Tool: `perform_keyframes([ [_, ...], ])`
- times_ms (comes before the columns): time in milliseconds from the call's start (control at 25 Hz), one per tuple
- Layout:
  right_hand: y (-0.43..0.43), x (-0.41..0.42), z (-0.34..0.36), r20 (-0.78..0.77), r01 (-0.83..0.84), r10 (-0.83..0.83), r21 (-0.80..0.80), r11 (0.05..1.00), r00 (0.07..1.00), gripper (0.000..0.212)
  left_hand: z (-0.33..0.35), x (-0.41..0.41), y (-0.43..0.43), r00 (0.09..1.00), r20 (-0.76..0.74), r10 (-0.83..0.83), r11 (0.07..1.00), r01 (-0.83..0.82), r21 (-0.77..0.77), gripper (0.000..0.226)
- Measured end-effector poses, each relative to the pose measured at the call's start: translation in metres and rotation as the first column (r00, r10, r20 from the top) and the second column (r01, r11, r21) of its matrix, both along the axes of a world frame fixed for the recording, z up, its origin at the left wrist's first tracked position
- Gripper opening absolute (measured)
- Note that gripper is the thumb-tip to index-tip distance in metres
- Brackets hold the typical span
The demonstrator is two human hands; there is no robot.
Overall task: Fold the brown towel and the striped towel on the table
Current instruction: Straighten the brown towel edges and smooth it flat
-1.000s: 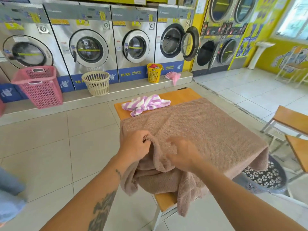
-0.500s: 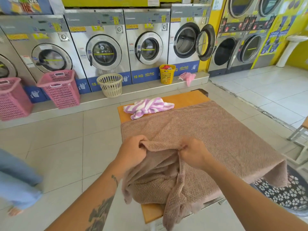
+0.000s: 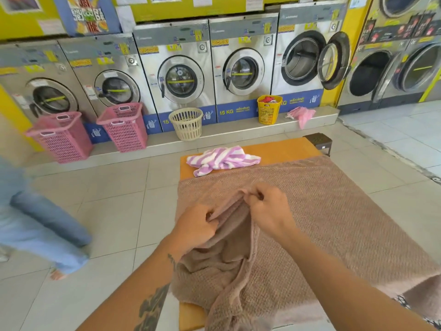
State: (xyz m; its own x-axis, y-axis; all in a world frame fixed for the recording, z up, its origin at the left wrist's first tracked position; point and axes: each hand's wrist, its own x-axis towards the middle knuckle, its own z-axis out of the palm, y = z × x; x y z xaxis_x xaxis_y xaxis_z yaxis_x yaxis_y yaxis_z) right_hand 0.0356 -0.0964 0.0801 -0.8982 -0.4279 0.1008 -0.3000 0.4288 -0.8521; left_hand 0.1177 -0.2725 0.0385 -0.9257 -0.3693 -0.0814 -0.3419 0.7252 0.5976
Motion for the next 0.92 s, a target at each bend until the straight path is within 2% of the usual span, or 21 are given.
perform_keyframes([
  [80, 0.009, -0.018, 0.003, 0.081, 0.093, -0.088, -0.061, 0.994, 0.993, 0.035, -0.021, 0.003, -0.003, 0.997, 0.020, 0.078, 0.996, -0.079, 0.041, 0.026],
  [160, 0.026, -0.039, -0.004, 0.133, 0.195, -0.194, 0.012, 0.981, 0.972, 0.034, -0.035, 0.001, -0.013, 0.988, 0.023, 0.151, 0.986, -0.153, 0.063, 0.024],
  [240, 0.043, -0.052, -0.012, 0.145, 0.160, -0.210, 0.294, 0.942, 0.967, 0.017, -0.034, -0.010, -0.021, 0.988, -0.006, 0.157, 0.983, -0.155, 0.096, 0.025],
  [280, 0.045, -0.052, -0.016, 0.140, 0.087, -0.175, 0.482, 0.872, 0.975, 0.007, -0.030, -0.018, -0.024, 0.992, -0.030, 0.120, 0.988, -0.116, 0.104, 0.024],
  [320, 0.042, -0.051, -0.020, 0.127, 0.010, -0.111, 0.614, 0.789, 0.986, 0.031, -0.025, -0.027, -0.026, 0.997, -0.059, 0.059, 0.993, -0.052, 0.103, 0.024],
  [360, 0.032, -0.048, -0.024, 0.114, -0.057, -0.027, 0.673, 0.737, 0.993, 0.054, -0.018, -0.039, -0.028, 0.996, -0.087, -0.015, 0.996, 0.023, 0.089, 0.023],
  [400, 0.016, -0.044, -0.026, 0.091, -0.096, 0.047, 0.664, 0.742, 0.995, 0.066, -0.011, -0.050, -0.029, 0.990, -0.105, -0.094, 0.993, 0.100, 0.057, 0.023],
  [440, -0.002, -0.037, -0.029, 0.059, -0.125, 0.113, 0.626, 0.770, 0.992, 0.066, -0.005, -0.061, -0.030, 0.981, -0.109, -0.161, 0.986, 0.164, 0.019, 0.023],
  [480, -0.022, -0.031, -0.030, 0.024, -0.149, 0.165, 0.576, 0.804, 0.986, 0.052, 0.000, -0.071, -0.033, 0.970, -0.112, -0.218, 0.976, 0.217, -0.017, 0.023],
  [520, -0.040, -0.026, -0.030, -0.061, -0.119, 0.181, 0.544, 0.830, 0.982, 0.027, 0.003, -0.078, -0.037, 0.959, -0.110, -0.260, 0.965, 0.256, -0.052, 0.021],
  [560, -0.055, -0.027, -0.031, -0.121, -0.069, 0.155, 0.523, 0.850, 0.981, 0.010, 0.005, -0.084, -0.045, 0.949, -0.119, -0.294, 0.955, 0.287, -0.072, 0.019],
  [640, -0.070, -0.035, -0.025, -0.185, 0.020, 0.080, 0.483, 0.875, 0.979, 0.030, -0.001, -0.089, -0.064, 0.937, -0.152, -0.314, 0.949, 0.308, -0.061, 0.015],
  [720, -0.077, -0.046, -0.014, -0.207, 0.071, 0.015, 0.403, 0.912, 0.978, 0.031, -0.019, -0.088, -0.090, 0.947, -0.133, -0.292, 0.957, 0.288, -0.048, 0.017],
  [800, -0.079, -0.059, -0.002, -0.231, 0.134, -0.055, 0.341, 0.930, 0.971, 0.032, -0.052, -0.079, -0.120, 0.966, -0.049, -0.255, 0.967, 0.254, -0.035, 0.016],
  [920, -0.068, -0.074, 0.008, -0.297, 0.290, -0.191, 0.336, 0.896, 0.935, 0.027, -0.091, -0.059, -0.164, 0.992, 0.083, -0.099, 0.993, 0.103, -0.054, 0.014],
])
